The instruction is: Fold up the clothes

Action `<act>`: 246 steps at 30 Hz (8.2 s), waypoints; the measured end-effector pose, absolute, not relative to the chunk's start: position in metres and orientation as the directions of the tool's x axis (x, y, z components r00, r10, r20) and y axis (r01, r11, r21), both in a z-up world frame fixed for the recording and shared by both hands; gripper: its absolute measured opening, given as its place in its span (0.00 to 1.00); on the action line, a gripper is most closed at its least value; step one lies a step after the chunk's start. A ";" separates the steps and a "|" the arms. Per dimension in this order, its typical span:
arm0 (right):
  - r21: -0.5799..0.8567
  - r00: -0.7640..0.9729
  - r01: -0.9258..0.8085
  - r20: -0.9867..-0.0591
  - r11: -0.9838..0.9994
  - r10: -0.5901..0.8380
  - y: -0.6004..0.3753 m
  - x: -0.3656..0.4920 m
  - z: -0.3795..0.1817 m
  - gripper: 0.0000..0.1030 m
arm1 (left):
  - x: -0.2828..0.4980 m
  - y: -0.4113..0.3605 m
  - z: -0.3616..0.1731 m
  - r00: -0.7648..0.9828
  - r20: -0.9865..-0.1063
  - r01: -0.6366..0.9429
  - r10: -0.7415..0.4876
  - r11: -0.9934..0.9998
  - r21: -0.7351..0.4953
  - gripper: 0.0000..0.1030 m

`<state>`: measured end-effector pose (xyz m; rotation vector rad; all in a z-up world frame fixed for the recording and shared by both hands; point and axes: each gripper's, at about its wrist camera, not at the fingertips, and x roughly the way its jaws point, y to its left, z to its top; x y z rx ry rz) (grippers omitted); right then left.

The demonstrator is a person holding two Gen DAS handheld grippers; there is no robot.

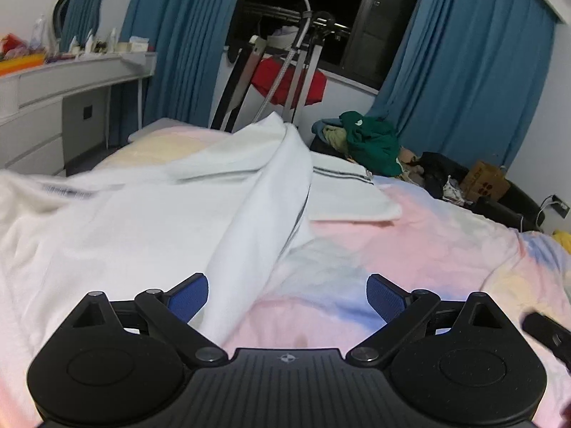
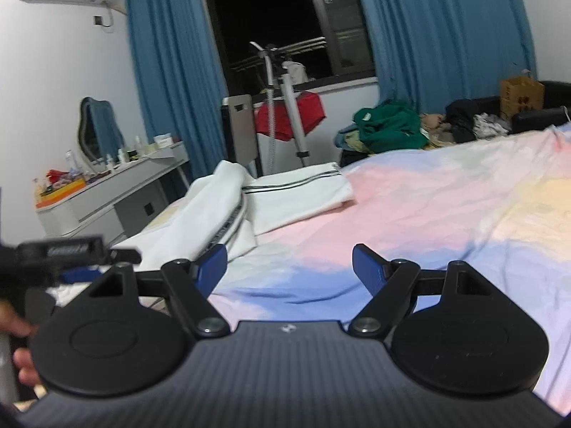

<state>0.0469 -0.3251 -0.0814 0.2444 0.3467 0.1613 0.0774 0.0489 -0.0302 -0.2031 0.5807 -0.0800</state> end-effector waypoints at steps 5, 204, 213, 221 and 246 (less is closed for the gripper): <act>0.319 0.919 -0.071 -0.347 0.945 0.186 -0.336 0.063 -0.089 0.76 | 0.160 0.048 -0.028 0.843 -0.528 0.003 -0.102 0.983 -0.184 0.91; 0.549 0.654 0.757 -0.627 0.355 -0.424 -0.618 0.042 -0.143 0.79 | -0.049 0.306 -0.066 0.686 -0.727 -0.373 0.033 0.874 -0.312 0.83; 0.447 0.804 0.581 -0.443 0.680 -0.396 -0.559 0.058 -0.090 0.78 | -0.057 0.241 -0.001 0.848 -0.523 -0.228 0.086 0.950 -0.214 0.98; 0.370 0.919 0.248 -0.381 0.896 -0.097 -0.479 0.079 -0.075 0.78 | -0.016 0.145 0.012 0.882 -0.466 -0.042 -0.071 0.973 -0.228 0.98; 0.634 0.807 -0.005 -0.454 0.773 0.377 -0.411 0.137 -0.116 0.78 | 0.102 -0.008 -0.063 0.856 -0.515 0.027 -0.045 0.999 -0.043 0.97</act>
